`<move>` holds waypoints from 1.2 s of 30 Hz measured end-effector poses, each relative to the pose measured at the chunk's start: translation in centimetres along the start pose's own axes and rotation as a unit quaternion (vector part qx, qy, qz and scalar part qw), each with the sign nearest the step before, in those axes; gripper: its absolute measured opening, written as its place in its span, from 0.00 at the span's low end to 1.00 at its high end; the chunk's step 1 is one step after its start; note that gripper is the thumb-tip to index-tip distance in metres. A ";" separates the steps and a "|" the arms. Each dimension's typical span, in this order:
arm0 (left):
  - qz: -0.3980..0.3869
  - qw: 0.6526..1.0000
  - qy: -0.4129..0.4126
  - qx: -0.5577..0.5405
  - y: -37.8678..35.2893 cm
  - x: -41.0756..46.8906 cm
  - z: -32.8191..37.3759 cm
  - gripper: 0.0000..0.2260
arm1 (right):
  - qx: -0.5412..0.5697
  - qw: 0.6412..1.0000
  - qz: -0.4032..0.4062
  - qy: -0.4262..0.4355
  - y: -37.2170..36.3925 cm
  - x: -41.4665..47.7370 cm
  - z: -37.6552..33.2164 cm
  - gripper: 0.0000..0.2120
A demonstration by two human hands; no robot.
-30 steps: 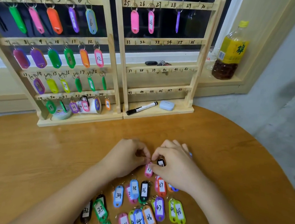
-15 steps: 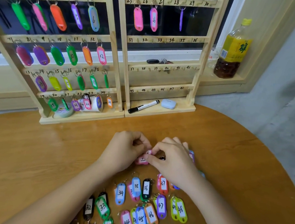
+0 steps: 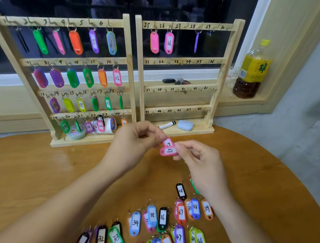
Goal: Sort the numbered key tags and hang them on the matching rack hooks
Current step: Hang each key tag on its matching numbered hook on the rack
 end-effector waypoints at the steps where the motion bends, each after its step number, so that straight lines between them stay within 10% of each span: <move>1: 0.005 1.000 -0.006 0.001 0.6 0.4 0.8 0.03 | -0.012 1.000 -0.005 0.015 0.3 0.6 -0.7 0.06; 36: 0.067 0.960 -0.144 0.230 8.0 18.2 19.7 0.04 | -0.228 0.949 0.139 0.169 7.7 24.1 -18.5 0.09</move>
Point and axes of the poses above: each hand's wrist, its own x-axis towards the middle knuckle, its own y-axis out of the back of the hand, z = x × y, the point moved 9 cm from there along x, towards the middle knuckle, and after that the axes turned 2 degrees about -z, right-handed, at the moved point
